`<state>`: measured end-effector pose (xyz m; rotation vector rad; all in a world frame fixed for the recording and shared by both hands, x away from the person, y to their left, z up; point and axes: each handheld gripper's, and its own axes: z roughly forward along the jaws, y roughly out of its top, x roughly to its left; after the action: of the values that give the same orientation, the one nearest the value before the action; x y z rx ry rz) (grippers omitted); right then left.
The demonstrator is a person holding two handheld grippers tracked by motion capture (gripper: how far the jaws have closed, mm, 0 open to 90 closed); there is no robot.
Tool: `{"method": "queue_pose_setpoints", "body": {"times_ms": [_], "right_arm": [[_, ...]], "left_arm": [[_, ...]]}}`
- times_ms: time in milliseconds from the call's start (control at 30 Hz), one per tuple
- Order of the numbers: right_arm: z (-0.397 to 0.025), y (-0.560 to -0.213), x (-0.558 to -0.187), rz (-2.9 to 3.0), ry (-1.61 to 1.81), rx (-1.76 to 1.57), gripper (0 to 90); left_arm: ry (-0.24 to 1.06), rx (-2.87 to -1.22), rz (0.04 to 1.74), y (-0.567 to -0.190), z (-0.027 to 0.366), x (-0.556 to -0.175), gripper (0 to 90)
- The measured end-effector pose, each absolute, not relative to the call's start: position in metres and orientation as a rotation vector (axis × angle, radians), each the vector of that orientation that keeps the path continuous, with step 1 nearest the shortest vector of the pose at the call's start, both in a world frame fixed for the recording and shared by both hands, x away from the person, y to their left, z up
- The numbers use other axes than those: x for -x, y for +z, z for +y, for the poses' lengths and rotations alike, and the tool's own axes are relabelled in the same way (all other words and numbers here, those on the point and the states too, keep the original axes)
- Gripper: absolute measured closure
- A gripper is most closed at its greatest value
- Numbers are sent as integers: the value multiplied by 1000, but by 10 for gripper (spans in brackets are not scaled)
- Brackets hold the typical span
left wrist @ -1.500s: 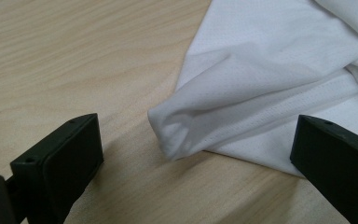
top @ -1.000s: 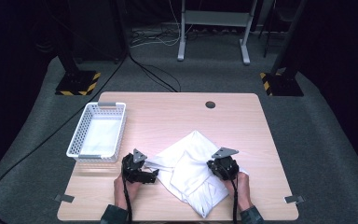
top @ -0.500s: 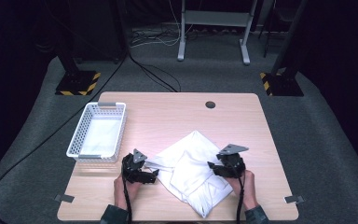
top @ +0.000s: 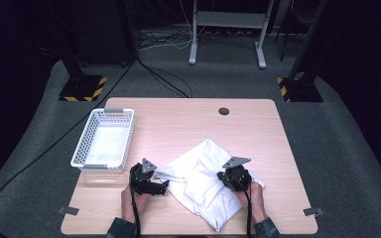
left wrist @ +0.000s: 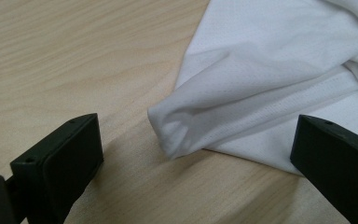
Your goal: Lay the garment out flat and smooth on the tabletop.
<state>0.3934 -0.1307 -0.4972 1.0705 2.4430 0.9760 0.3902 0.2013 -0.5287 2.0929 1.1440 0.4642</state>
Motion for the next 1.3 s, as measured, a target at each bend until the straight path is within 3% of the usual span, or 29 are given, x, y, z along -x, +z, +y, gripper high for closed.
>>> {"method": "queue_pose_setpoints", "body": {"times_ms": [400, 467, 600, 700, 900, 1000, 1200, 1300], "right_arm": [[-176, -477, -395, 2276, 1009, -1177, 852], [-179, -478, -394, 2279, 1032, -1185, 787], [-166, -483, -391, 2332, 1032, -1162, 551], [-151, -491, -392, 2381, 1006, -1139, 467], [-135, -505, -394, 2436, 959, -1116, 408], [-135, -507, -394, 2439, 964, -1124, 420], [-137, -507, -391, 2428, 967, -1096, 733], [-140, -506, -390, 2424, 987, -1098, 797]], "left_arm": [[465, -2094, 1144, -529, 201, -390, 19], [465, -2095, 1144, -529, 201, -390, 19], [465, -2092, 1144, -529, 201, -390, 19], [465, -2092, 1145, -529, 201, -390, 19], [466, -2095, 1144, -529, 201, -390, 19], [466, -2096, 1143, -529, 201, -390, 19], [466, -2095, 1143, -529, 201, -390, 19], [466, -2095, 1143, -529, 201, -391, 19]]}}
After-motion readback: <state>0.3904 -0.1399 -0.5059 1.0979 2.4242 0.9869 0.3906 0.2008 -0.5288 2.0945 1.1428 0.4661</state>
